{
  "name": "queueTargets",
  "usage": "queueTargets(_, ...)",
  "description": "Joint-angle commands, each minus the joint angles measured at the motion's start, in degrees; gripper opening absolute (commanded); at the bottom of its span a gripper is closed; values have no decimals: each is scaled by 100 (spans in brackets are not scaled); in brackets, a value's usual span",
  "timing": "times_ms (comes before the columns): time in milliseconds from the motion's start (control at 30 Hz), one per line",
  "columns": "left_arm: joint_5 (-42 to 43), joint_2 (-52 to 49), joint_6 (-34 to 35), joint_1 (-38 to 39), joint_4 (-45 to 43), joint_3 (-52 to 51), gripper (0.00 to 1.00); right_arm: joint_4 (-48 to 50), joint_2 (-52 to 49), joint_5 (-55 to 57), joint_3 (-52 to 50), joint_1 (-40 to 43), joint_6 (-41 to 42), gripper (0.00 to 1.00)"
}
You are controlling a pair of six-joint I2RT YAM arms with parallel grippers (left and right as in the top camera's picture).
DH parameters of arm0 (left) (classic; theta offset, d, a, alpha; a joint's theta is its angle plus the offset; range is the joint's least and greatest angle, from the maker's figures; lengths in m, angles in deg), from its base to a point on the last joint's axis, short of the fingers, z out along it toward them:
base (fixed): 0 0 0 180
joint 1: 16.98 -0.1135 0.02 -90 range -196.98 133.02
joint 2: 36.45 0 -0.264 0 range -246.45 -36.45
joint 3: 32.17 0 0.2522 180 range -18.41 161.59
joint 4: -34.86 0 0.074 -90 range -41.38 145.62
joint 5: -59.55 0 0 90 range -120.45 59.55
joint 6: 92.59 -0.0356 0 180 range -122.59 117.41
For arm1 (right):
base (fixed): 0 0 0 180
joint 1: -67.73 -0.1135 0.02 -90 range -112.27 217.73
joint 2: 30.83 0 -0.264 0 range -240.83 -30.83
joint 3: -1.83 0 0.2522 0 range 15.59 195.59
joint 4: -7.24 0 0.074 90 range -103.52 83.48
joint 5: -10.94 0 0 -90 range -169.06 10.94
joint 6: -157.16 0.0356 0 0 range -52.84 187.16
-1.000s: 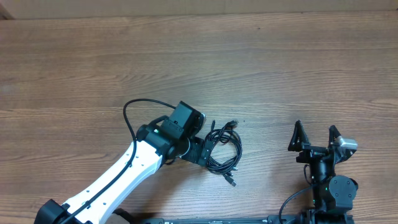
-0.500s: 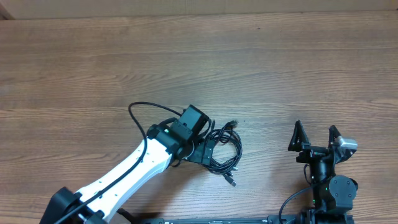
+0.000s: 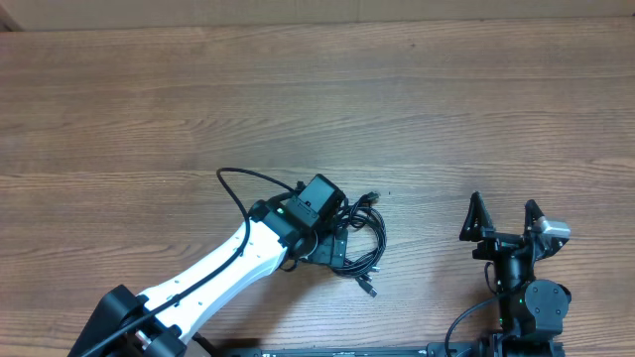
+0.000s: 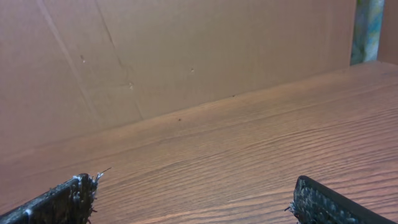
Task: Untangle cables
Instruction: 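Close the left gripper on the cable loops and pinch them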
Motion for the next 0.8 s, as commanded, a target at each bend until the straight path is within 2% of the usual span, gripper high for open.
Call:
queueTargets(0, -431, -131, 693, 162, -28, 70, 100, 35, 57, -13, -57, 11, -28, 100)
queueTargets(167, -723, -275, 1311, 249, -61, 68, 100, 35, 57, -13, -57, 11, -28, 100)
queueTargets(400, -684, -785, 1720, 262, -461, 68, 100, 35, 57, -13, -57, 11, -28, 100)
queueTargets(767, -804, -1113, 1821, 308, -798, 68, 100, 35, 57, -11, -57, 11, -28, 100)
